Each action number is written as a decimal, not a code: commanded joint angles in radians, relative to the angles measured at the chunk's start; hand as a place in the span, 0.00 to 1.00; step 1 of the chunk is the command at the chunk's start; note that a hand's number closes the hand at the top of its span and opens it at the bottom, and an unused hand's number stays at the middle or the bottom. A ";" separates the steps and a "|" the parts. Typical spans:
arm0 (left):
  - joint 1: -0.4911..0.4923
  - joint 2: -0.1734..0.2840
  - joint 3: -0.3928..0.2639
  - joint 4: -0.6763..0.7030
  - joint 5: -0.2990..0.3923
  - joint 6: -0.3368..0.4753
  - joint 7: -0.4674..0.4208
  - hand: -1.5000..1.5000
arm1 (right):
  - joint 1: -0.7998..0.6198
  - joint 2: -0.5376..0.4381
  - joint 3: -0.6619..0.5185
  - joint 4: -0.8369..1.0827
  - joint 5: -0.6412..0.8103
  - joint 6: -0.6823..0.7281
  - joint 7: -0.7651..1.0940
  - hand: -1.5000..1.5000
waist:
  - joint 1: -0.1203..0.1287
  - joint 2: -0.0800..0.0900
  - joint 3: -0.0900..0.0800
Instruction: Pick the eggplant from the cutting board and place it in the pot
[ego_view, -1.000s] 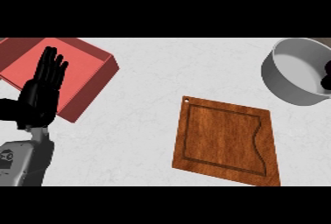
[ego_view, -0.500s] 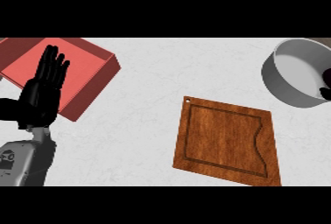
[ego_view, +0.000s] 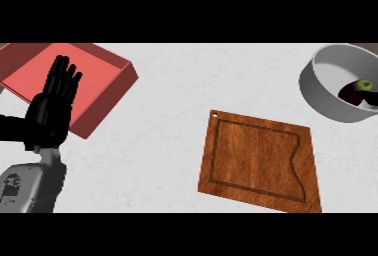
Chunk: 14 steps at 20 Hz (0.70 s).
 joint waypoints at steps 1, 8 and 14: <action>0.000 -0.001 0.005 0.001 0.000 -0.009 -0.009 0.50 | 0.010 0.053 -0.078 -0.029 -0.082 -0.106 -0.085 0.00 | -0.005 0.001 0.002; -0.002 -0.024 0.005 0.001 -0.006 0.002 0.000 0.50 | 0.099 0.077 -0.190 -0.206 -0.229 -0.145 -0.152 0.00 | -0.014 -0.002 0.001; 0.011 -0.023 0.018 0.044 -0.024 -0.014 -0.056 0.50 | 0.293 0.069 -0.281 -0.448 -0.333 -0.120 -0.180 0.00 | -0.019 -0.003 0.001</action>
